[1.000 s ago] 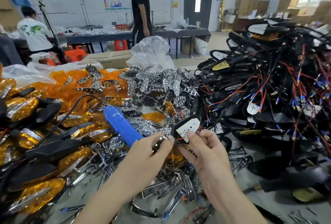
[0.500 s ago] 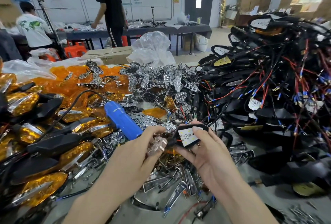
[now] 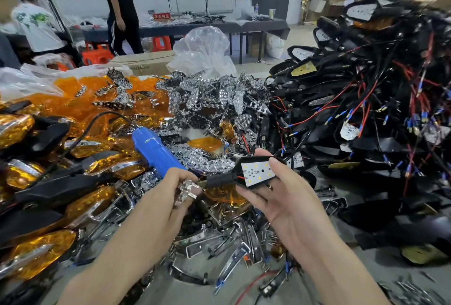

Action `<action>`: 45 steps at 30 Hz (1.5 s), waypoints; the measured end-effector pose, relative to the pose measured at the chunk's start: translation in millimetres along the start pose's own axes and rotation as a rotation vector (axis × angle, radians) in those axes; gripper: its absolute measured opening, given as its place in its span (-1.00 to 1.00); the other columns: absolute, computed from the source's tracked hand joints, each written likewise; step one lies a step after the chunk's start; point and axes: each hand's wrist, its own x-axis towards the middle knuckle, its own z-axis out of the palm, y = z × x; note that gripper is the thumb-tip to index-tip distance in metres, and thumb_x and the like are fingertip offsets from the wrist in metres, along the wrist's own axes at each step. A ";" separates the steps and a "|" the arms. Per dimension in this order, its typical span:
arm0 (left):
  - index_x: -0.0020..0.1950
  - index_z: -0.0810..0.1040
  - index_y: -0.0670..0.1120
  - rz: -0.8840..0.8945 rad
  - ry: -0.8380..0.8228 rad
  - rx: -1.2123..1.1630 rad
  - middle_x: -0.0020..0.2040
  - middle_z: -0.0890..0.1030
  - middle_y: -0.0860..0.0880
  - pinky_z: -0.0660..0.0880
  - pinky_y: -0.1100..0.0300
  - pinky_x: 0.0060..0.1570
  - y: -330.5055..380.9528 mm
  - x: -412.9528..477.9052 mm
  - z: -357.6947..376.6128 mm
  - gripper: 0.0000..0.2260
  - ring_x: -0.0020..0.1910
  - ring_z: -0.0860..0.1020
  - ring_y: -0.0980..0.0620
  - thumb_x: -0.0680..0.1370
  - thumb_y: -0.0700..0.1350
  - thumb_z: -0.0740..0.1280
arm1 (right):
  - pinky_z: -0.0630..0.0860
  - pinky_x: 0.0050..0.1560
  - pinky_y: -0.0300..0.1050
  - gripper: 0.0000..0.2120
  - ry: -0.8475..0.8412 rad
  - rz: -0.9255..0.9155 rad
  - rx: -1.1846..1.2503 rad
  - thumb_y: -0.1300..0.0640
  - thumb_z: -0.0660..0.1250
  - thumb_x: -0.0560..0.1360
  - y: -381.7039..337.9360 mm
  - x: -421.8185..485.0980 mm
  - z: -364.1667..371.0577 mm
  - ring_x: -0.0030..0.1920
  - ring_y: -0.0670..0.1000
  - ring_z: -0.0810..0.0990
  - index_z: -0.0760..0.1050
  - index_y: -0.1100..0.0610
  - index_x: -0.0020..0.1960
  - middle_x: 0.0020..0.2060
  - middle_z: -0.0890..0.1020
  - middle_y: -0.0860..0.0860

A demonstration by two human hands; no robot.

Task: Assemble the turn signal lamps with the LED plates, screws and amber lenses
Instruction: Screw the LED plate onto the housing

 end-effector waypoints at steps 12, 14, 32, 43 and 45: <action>-0.05 0.41 0.31 0.004 -0.012 -0.156 -0.45 0.50 0.23 0.28 0.45 -0.53 11.5 -2.3 -7.4 -0.93 -0.57 0.36 0.22 0.57 0.20 0.15 | 0.69 -0.01 -0.02 -0.69 0.008 -0.038 -0.068 -0.02 0.33 0.54 -6.1 -5.8 8.1 0.13 0.18 0.72 0.71 0.12 0.14 0.14 0.71 0.20; -0.04 0.44 0.30 -0.017 -0.007 -0.201 -0.46 0.49 0.19 0.28 0.43 -0.53 12.8 -3.1 -7.7 -0.92 -0.57 0.35 0.21 0.58 0.18 0.17 | 0.69 -0.03 -0.02 -0.68 0.014 -0.030 -0.059 -0.03 0.32 0.54 -6.0 -6.8 9.4 0.12 0.18 0.72 0.71 0.13 0.12 0.13 0.72 0.20; 0.04 0.52 0.21 -0.054 -0.001 -0.197 -0.36 0.53 0.25 0.31 0.47 -0.48 18.8 -4.3 -11.3 -0.87 -0.51 0.42 0.25 0.61 0.07 0.18 | 0.69 -0.02 0.00 -0.68 0.013 -0.035 -0.047 0.02 0.37 0.50 -7.4 -8.9 11.7 0.14 0.19 0.71 0.69 0.16 0.15 0.16 0.70 0.23; 0.06 0.50 0.29 -0.040 -0.026 -0.222 -0.38 0.51 0.17 0.26 0.47 -0.54 18.1 -5.5 -11.3 -0.85 -0.55 0.36 0.20 0.59 0.13 0.15 | 0.69 0.01 0.02 -0.70 -0.009 -0.045 -0.054 0.03 0.36 0.53 -6.3 -8.6 8.3 0.14 0.19 0.72 0.69 0.15 0.16 0.14 0.71 0.21; 0.06 0.48 0.33 -0.036 -0.027 -0.226 -0.39 0.51 0.17 0.24 0.47 -0.55 17.5 -5.2 -11.9 -0.85 -0.56 0.36 0.20 0.58 0.14 0.15 | 0.68 0.02 0.03 -0.71 -0.016 -0.045 -0.052 0.04 0.36 0.54 -6.1 -8.2 7.5 0.14 0.20 0.71 0.69 0.15 0.17 0.14 0.71 0.21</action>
